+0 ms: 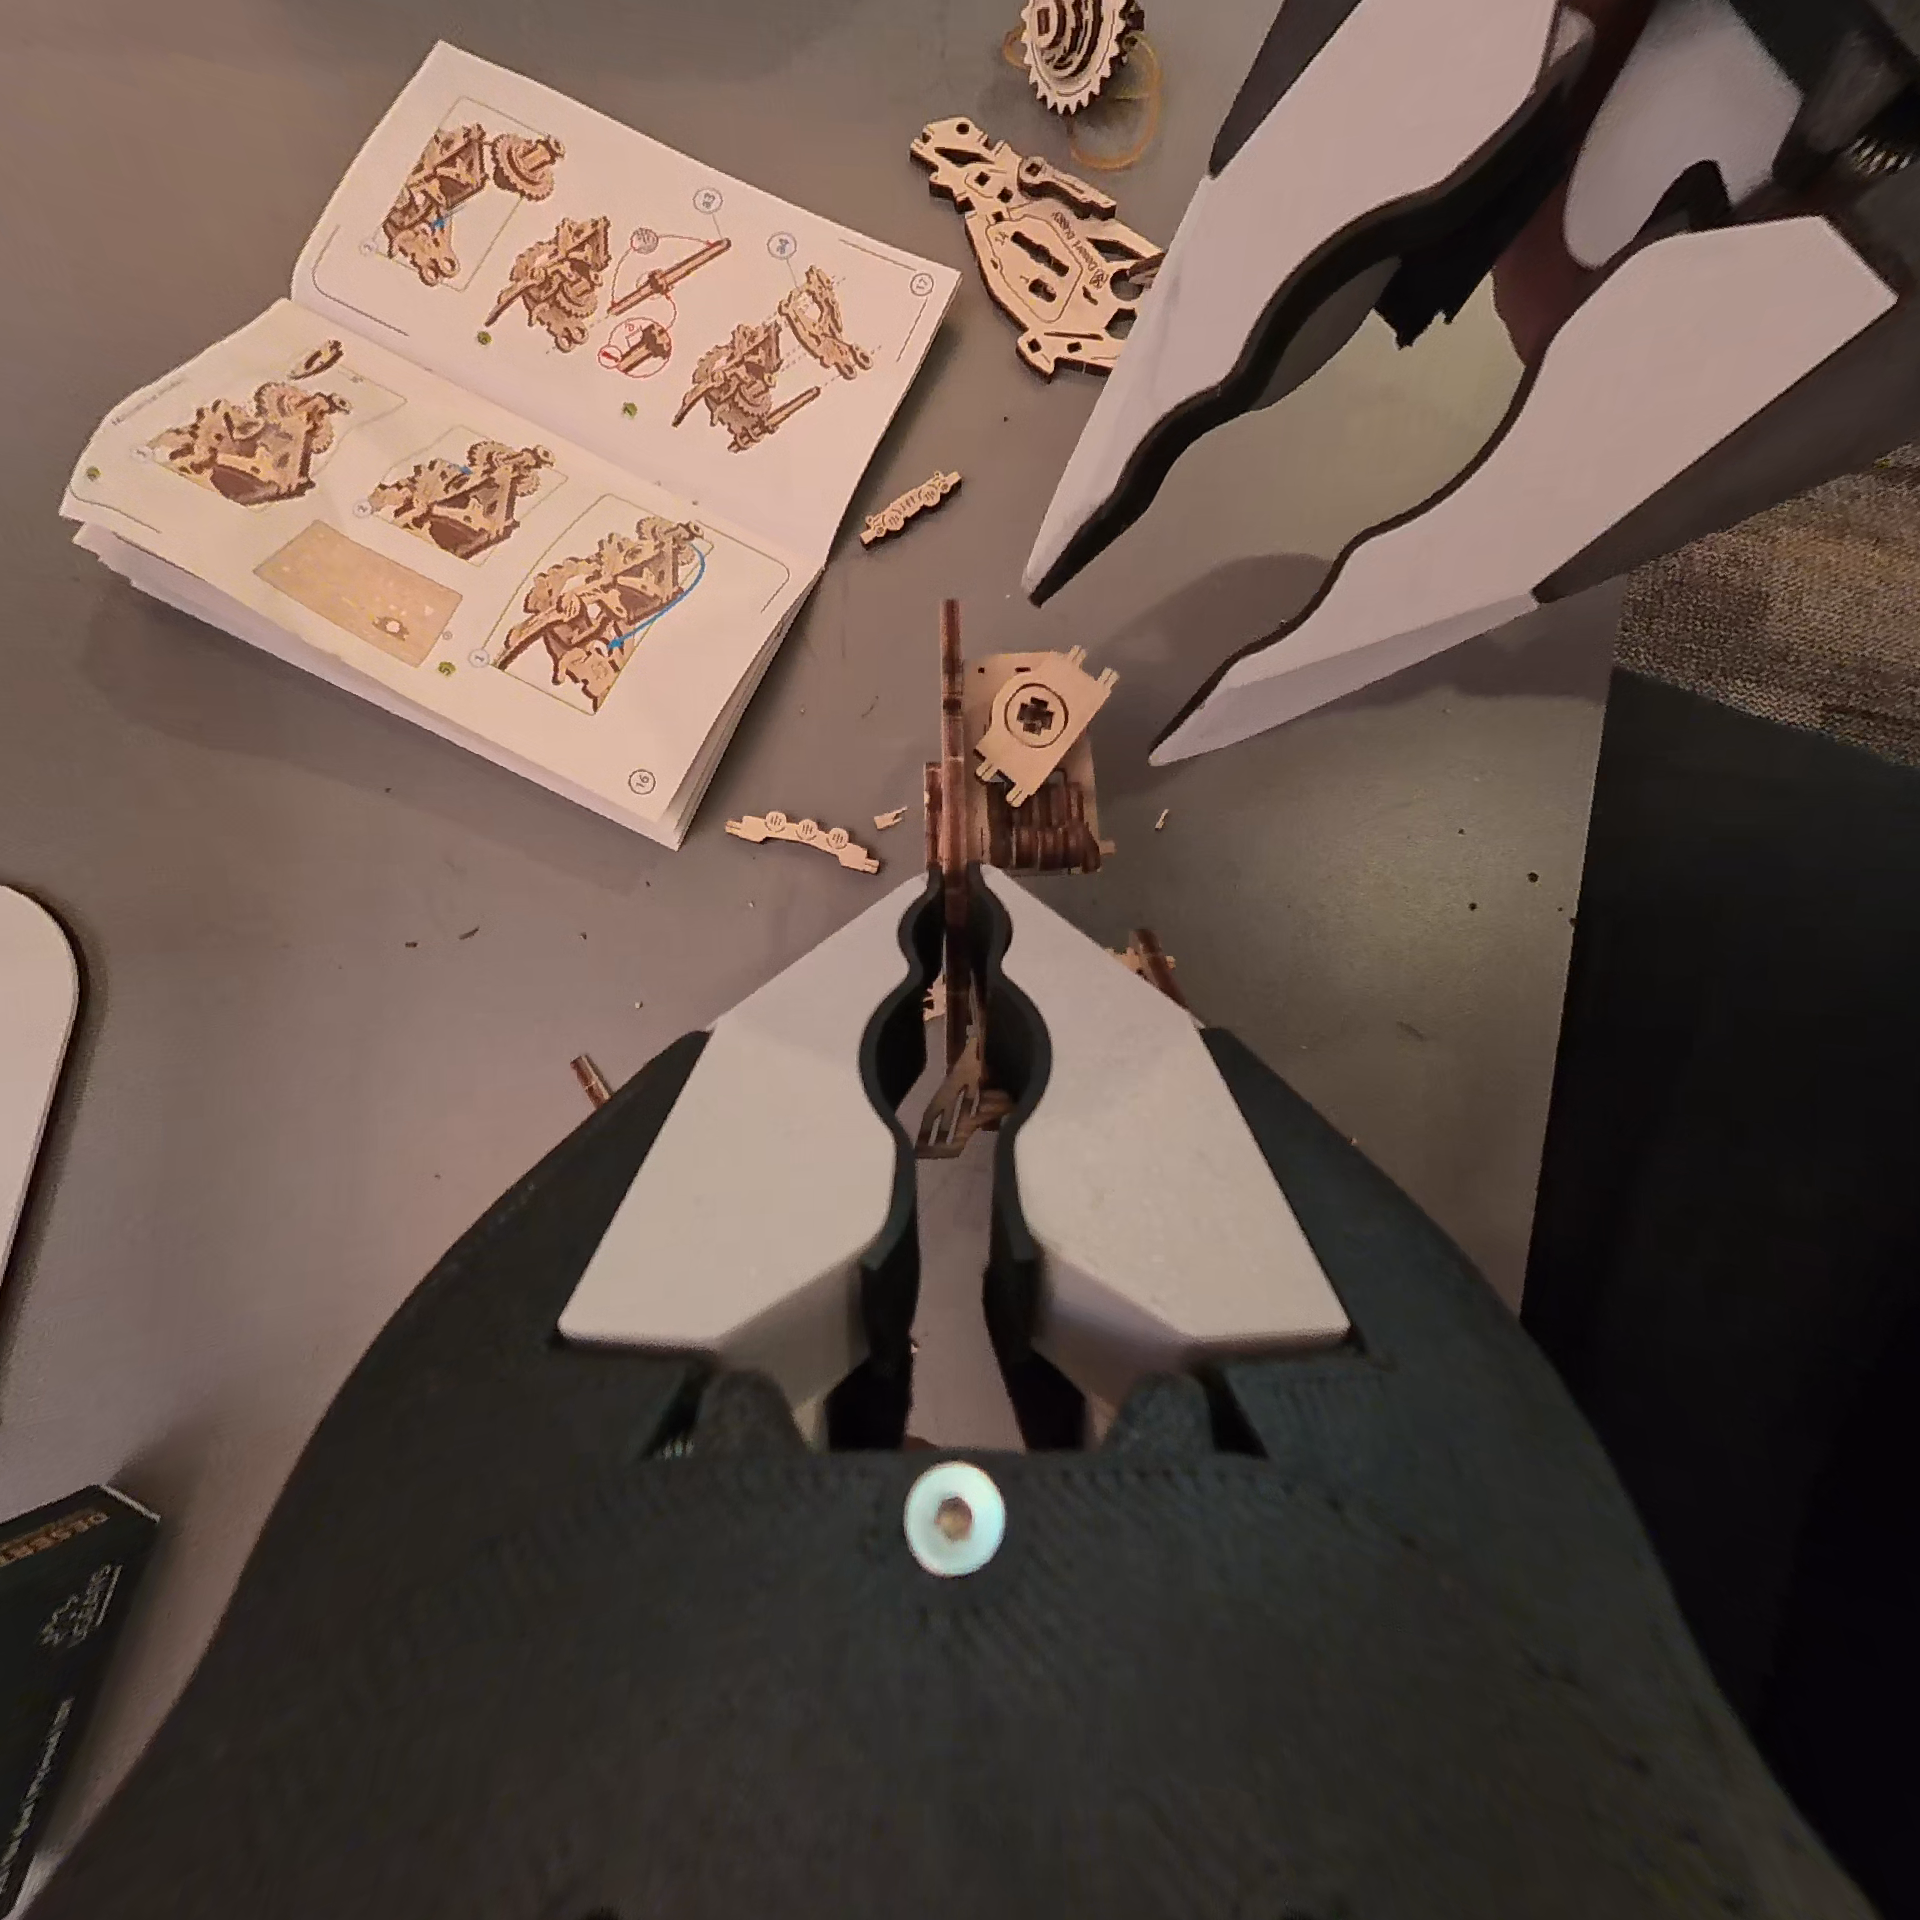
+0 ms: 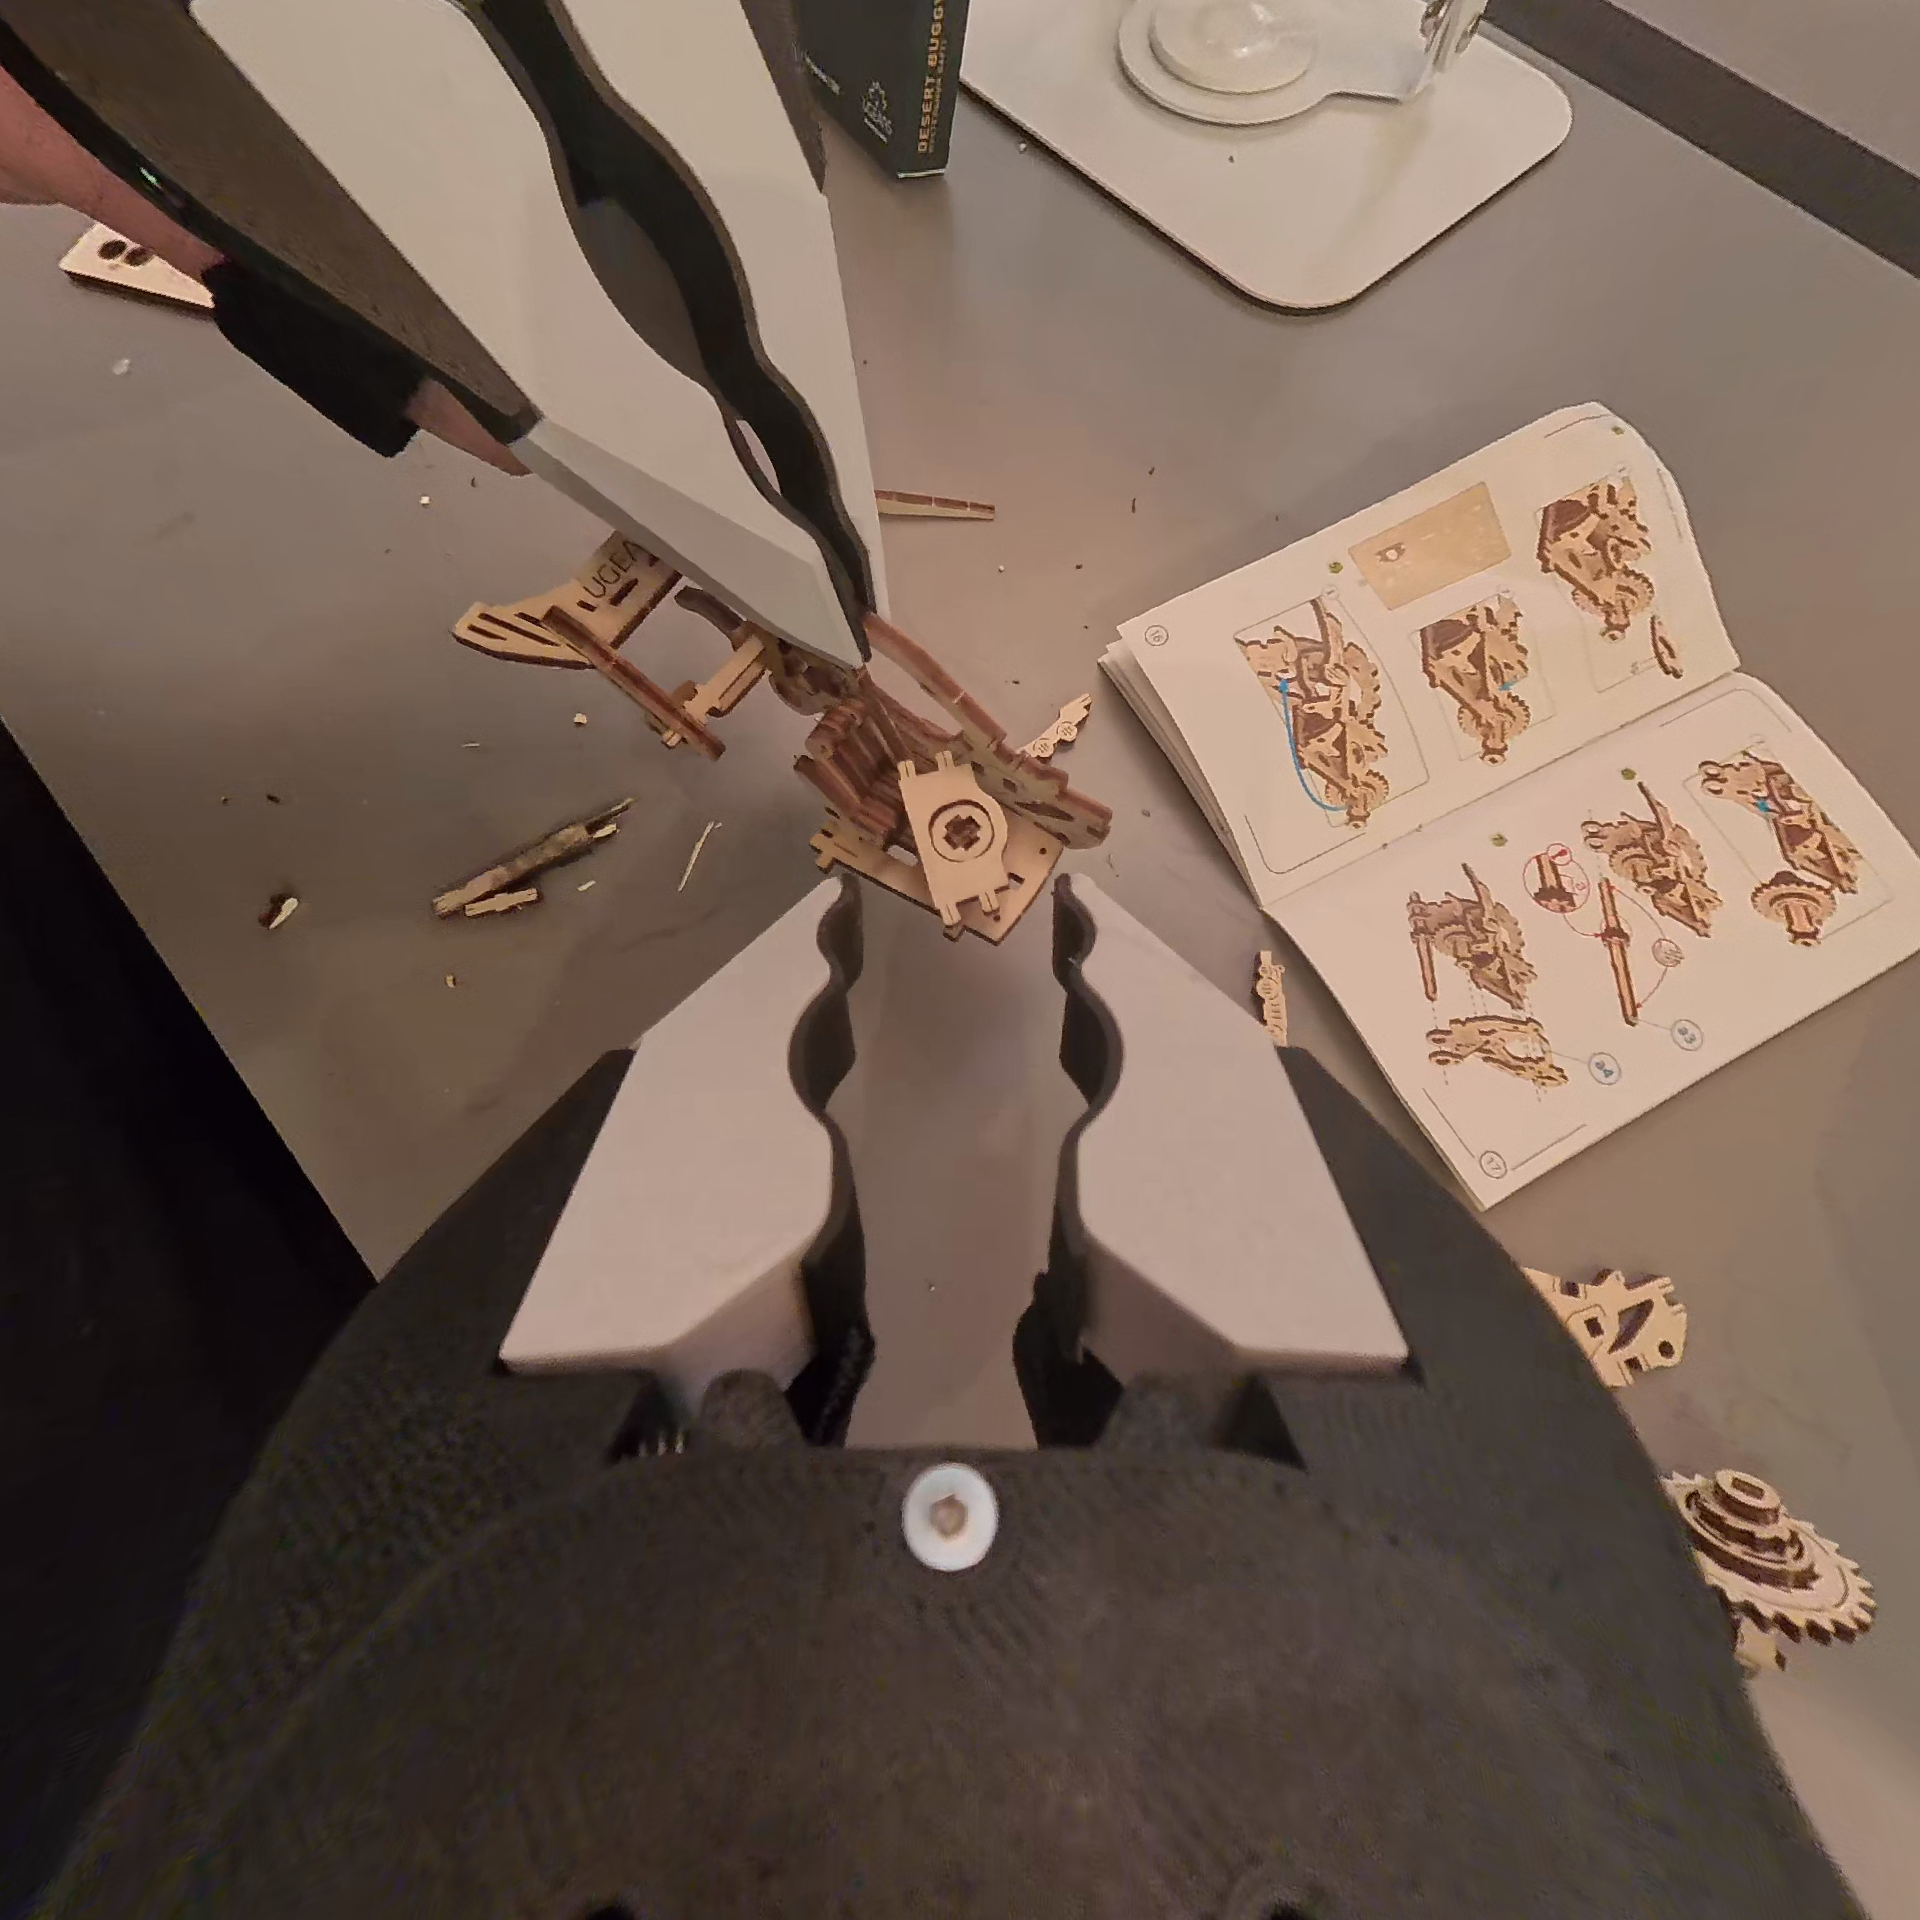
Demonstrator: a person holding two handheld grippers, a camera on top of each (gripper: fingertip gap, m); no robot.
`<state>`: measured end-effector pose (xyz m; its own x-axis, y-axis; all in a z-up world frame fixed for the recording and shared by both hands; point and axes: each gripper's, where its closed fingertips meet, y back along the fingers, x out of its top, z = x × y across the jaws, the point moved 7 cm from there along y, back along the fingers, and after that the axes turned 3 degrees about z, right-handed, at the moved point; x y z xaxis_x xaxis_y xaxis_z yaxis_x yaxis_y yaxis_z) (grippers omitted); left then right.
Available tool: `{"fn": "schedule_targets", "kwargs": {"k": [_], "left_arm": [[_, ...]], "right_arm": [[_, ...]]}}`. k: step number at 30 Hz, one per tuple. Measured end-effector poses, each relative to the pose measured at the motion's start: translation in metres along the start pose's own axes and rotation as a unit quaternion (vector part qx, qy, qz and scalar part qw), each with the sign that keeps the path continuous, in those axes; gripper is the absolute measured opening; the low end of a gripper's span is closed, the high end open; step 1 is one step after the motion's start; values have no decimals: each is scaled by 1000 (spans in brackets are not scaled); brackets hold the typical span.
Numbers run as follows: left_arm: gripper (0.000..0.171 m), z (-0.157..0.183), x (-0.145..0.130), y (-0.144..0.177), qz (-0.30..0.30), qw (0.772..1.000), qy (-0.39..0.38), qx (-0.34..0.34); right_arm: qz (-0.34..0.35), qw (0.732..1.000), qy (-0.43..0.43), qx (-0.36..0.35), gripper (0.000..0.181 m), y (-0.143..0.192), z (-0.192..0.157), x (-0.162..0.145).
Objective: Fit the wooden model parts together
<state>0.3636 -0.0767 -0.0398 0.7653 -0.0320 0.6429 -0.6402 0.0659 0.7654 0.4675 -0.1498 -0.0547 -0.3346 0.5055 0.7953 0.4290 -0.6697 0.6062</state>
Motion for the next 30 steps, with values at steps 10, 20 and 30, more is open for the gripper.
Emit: {"fn": "schedule_targets", "kwargs": {"k": [10, 20, 30], "left_arm": [[0, -1, 2, -3, 3, 1000, 2, -1], [0, -1, 6, -6, 5, 1000, 2, -2], [0, -1, 7, -7, 6, 1000, 3, -2]], "right_arm": [[7, 1000, 5, -5, 32, 0, 2, 1], [10, 1000, 8, -7, 28, 0, 4, -1], [11, 1000, 7, -7, 25, -1, 4, -2]]}}
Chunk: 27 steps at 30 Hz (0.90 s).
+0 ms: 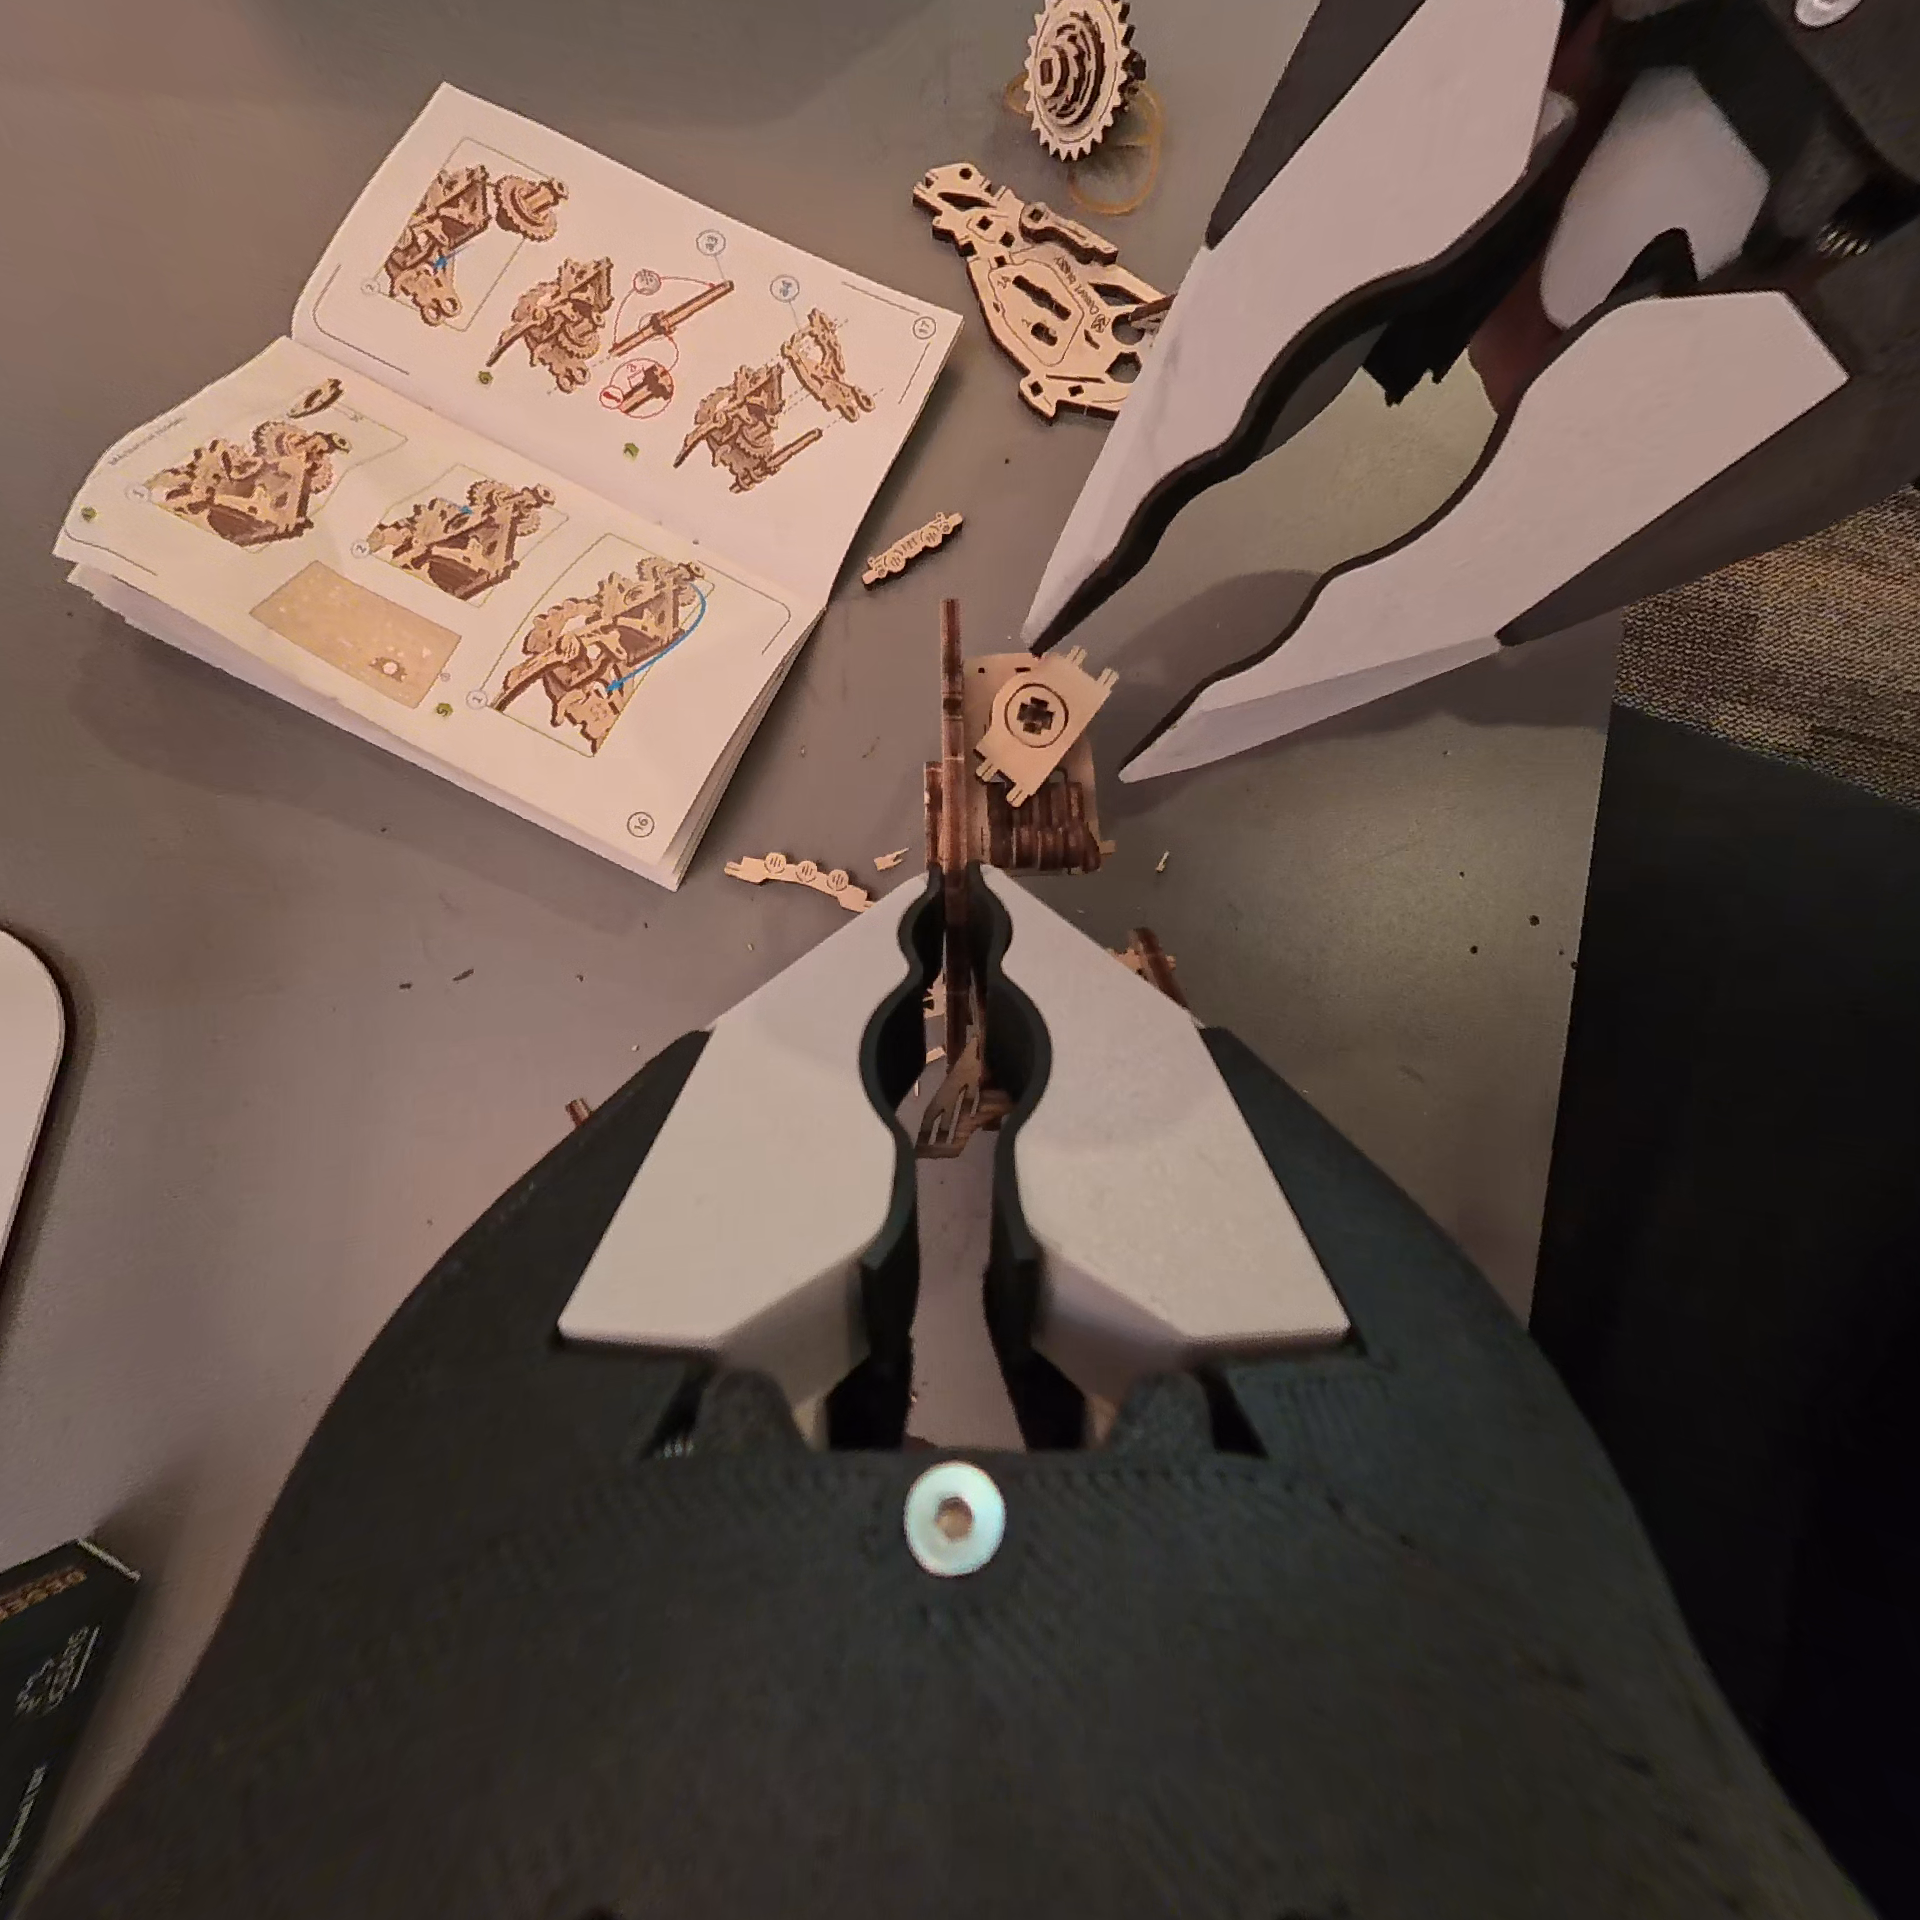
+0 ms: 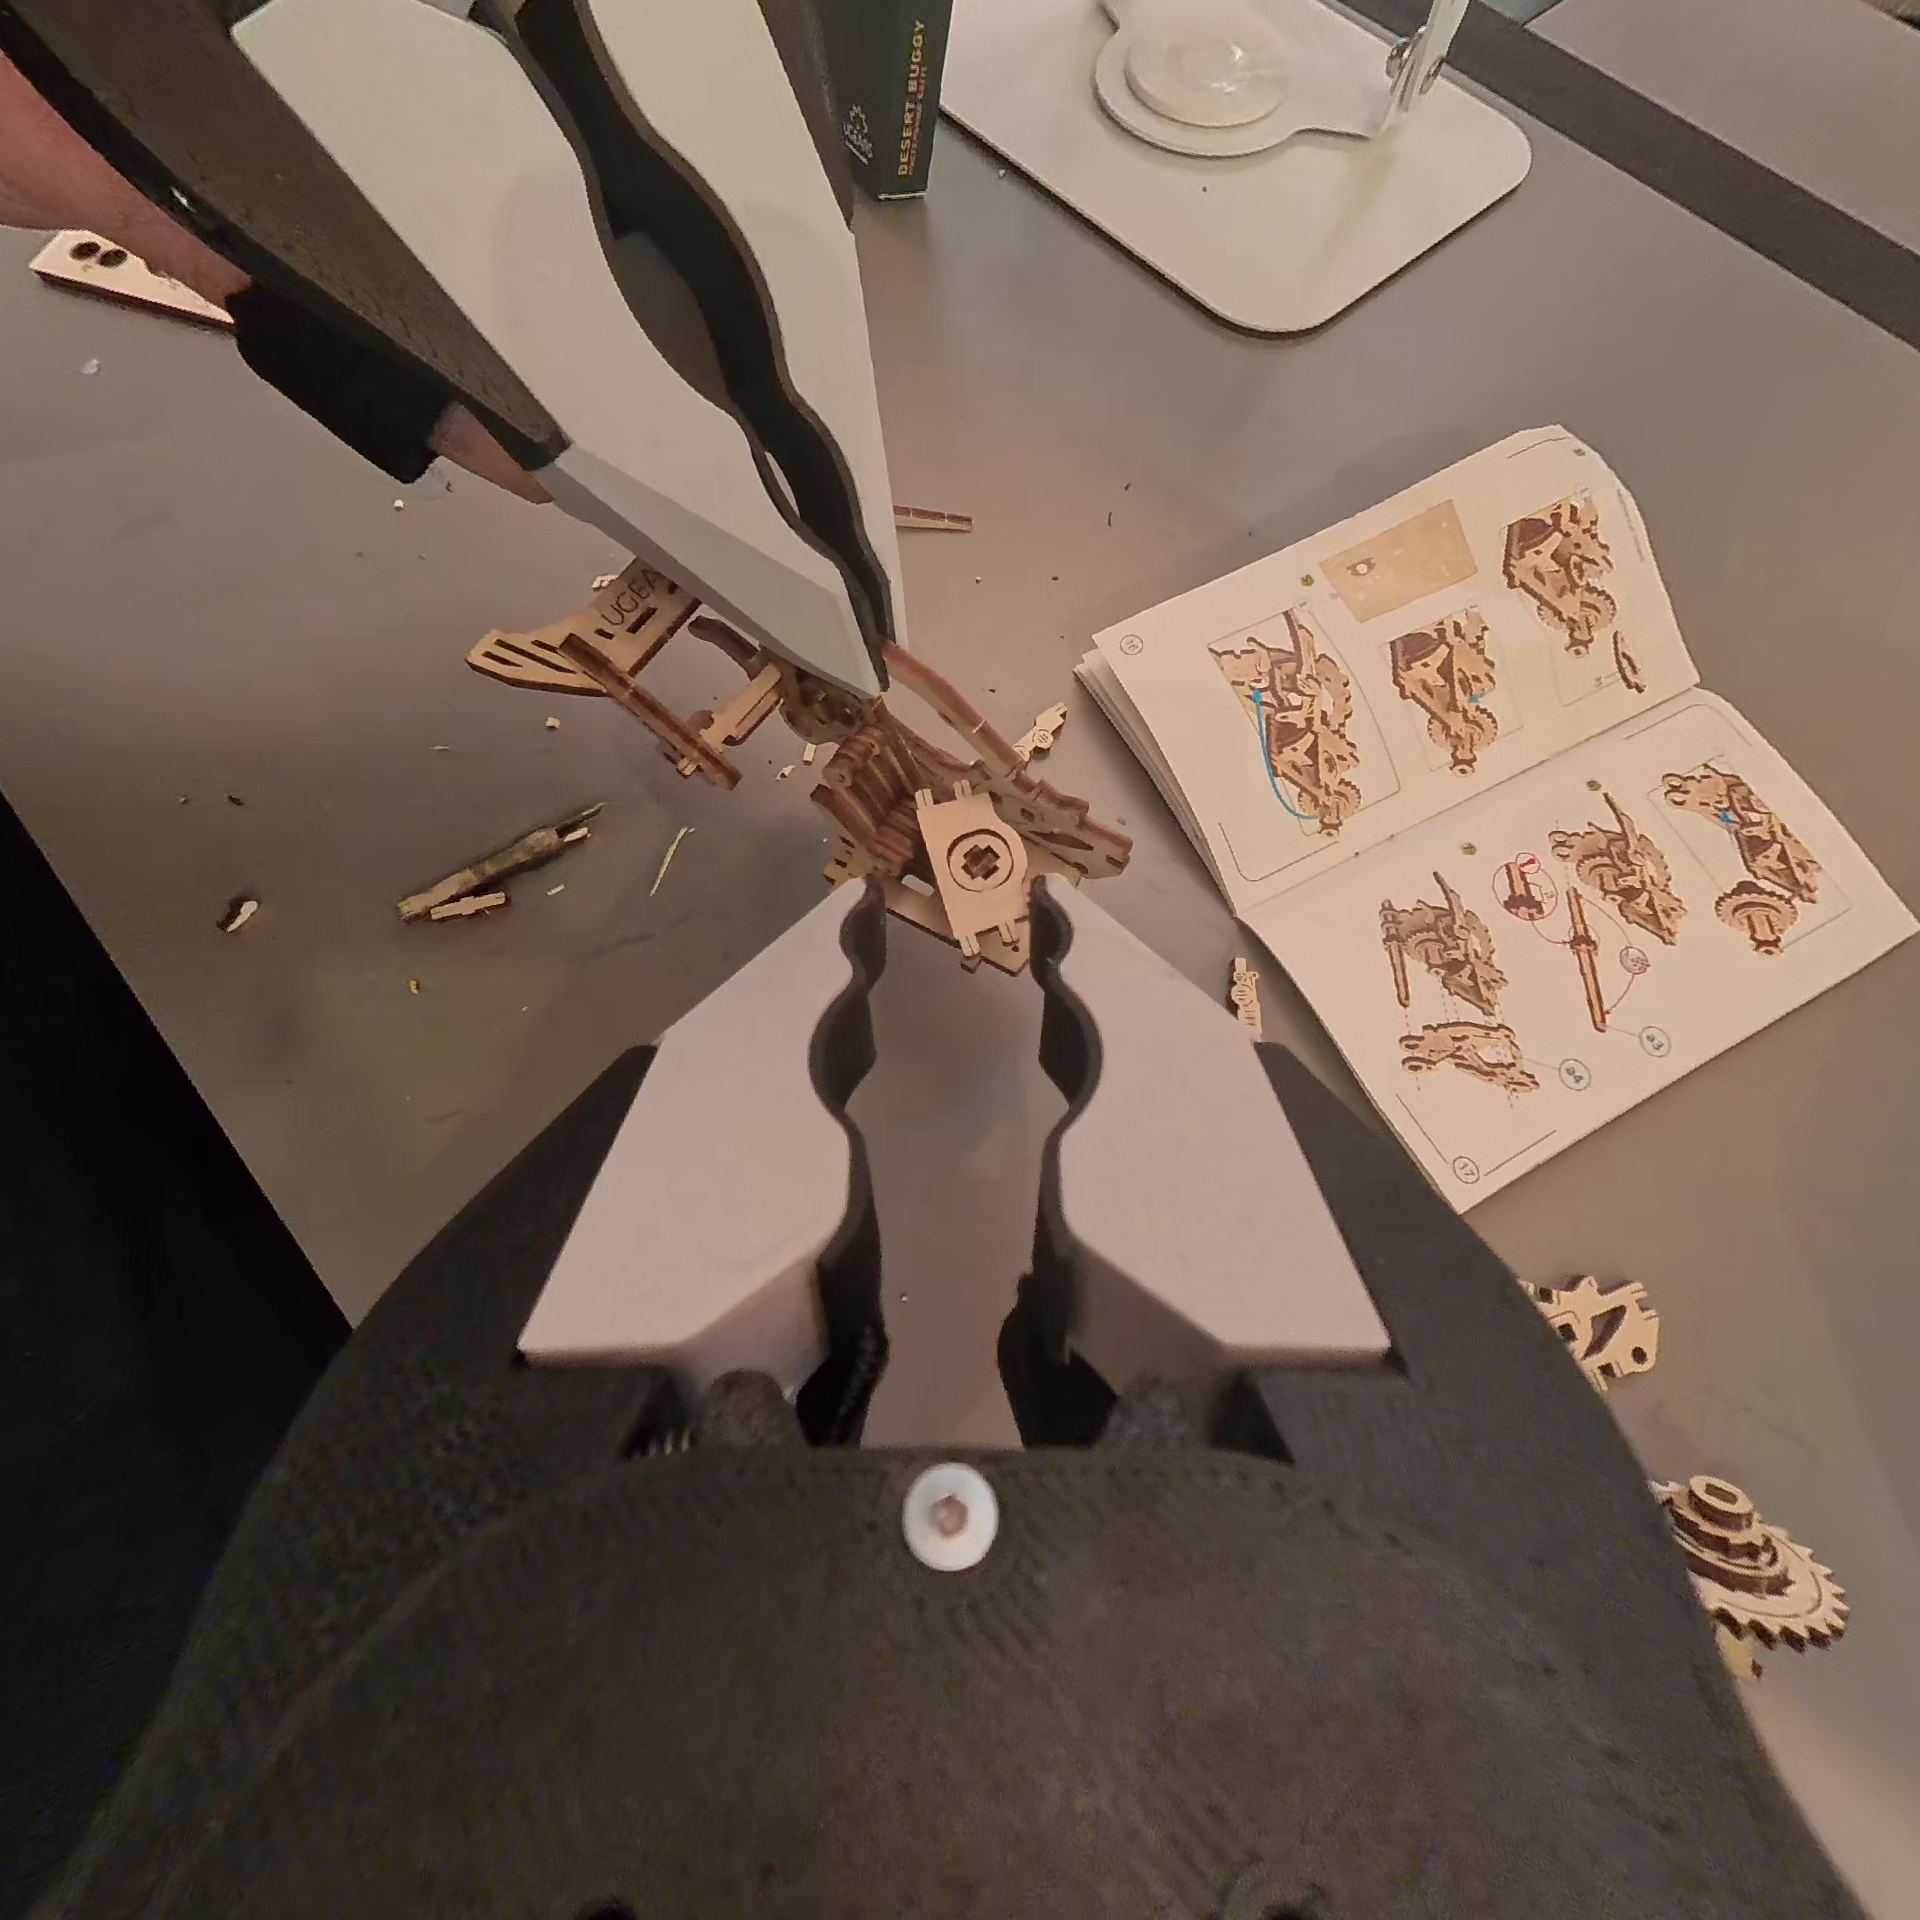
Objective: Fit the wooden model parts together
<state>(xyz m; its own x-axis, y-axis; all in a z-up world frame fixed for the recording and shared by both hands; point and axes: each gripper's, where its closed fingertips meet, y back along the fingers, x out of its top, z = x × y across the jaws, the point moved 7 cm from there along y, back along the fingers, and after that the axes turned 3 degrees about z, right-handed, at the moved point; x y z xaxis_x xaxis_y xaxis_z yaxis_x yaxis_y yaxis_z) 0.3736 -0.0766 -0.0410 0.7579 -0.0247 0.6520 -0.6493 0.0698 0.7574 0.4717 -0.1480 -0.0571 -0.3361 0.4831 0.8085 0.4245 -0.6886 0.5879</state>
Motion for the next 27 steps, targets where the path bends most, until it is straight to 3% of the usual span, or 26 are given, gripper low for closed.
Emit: {"fn": "schedule_targets", "kwargs": {"k": [27], "left_arm": [[1, -2, 4, -4, 0, 1000, 2, -4]], "right_arm": [[16, 1000, -14, -3, 32, 4, 1, -3]]}}
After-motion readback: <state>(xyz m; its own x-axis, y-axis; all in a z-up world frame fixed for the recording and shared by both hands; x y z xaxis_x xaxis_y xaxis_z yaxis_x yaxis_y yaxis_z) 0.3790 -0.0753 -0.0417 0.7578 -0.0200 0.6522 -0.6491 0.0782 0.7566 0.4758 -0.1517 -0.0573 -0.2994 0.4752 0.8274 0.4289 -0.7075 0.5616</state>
